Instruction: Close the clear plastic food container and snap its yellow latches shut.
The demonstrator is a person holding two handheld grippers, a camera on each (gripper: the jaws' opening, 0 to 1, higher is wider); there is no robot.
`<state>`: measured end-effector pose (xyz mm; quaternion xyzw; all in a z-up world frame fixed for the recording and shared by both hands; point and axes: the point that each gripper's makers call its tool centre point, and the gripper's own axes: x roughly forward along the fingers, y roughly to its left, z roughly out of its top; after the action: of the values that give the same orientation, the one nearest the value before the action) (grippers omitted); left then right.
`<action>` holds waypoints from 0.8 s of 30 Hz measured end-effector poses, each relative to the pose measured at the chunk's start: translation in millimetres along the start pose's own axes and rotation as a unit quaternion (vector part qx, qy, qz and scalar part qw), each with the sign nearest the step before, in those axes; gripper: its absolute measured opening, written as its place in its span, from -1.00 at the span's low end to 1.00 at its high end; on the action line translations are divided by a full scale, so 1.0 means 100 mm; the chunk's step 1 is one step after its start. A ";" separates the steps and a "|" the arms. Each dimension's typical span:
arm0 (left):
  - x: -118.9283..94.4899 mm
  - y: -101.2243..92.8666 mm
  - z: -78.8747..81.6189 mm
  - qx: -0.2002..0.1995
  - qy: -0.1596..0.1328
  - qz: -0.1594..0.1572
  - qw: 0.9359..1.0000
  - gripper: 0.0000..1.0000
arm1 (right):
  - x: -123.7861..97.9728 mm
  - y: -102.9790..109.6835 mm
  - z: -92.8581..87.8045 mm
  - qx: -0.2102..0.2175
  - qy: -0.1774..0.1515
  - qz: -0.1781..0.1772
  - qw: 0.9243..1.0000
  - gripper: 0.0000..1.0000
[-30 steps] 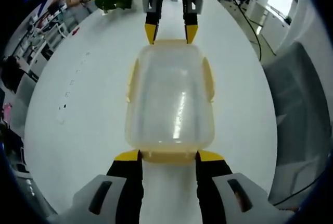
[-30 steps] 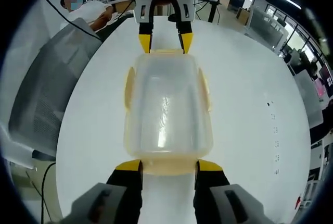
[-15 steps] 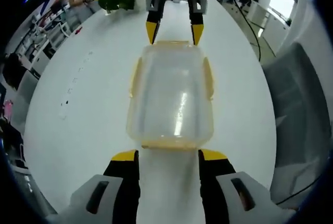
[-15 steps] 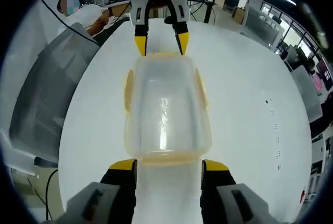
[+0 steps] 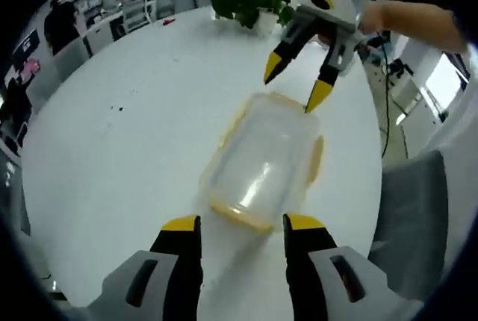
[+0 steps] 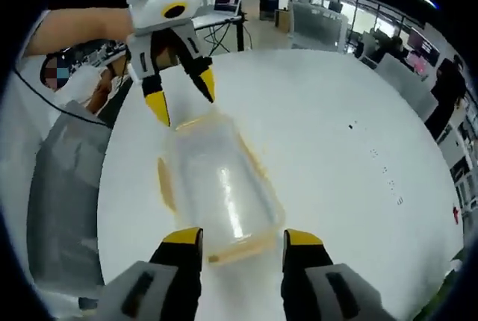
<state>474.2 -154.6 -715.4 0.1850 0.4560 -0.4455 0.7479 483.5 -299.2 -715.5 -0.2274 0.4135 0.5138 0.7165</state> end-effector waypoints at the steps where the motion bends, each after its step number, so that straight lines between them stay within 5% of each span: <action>1: 0.00 0.04 -0.02 -0.010 0.006 0.016 1.000 -0.19 | 0.00 -0.02 0.00 0.003 0.001 -0.007 1.000 -0.17; 3: 0.01 0.05 0.03 -0.034 -0.015 0.026 0.999 -0.20 | -0.02 -0.09 0.06 0.018 -0.011 -0.043 0.999 -0.19; 5: 0.02 -0.01 0.07 -0.083 -0.039 0.018 0.996 -0.16 | -0.01 -0.03 0.08 0.052 -0.019 -0.038 0.998 -0.21; 10: 0.03 -0.02 0.09 -0.148 -0.055 0.033 0.987 -0.15 | 0.02 -0.10 0.01 0.101 -0.017 -0.073 0.992 -0.29; 19: 0.03 0.06 0.06 -0.192 -0.057 0.088 0.976 -0.20 | 0.05 -0.15 -0.04 0.180 -0.032 -0.104 0.978 -0.24; 22: 0.07 0.00 0.11 -0.245 -0.081 0.069 0.964 -0.16 | 0.06 -0.17 -0.07 0.202 -0.037 -0.110 0.973 -0.18; 24: 0.08 0.01 0.08 -0.244 -0.078 0.072 0.964 -0.17 | 0.07 -0.18 -0.11 0.221 -0.037 -0.116 0.968 -0.17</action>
<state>480.5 -163.9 -717.9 -0.0062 0.4770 -0.2788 0.8335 497.0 -310.5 -728.8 -0.0906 0.4611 0.3311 0.8183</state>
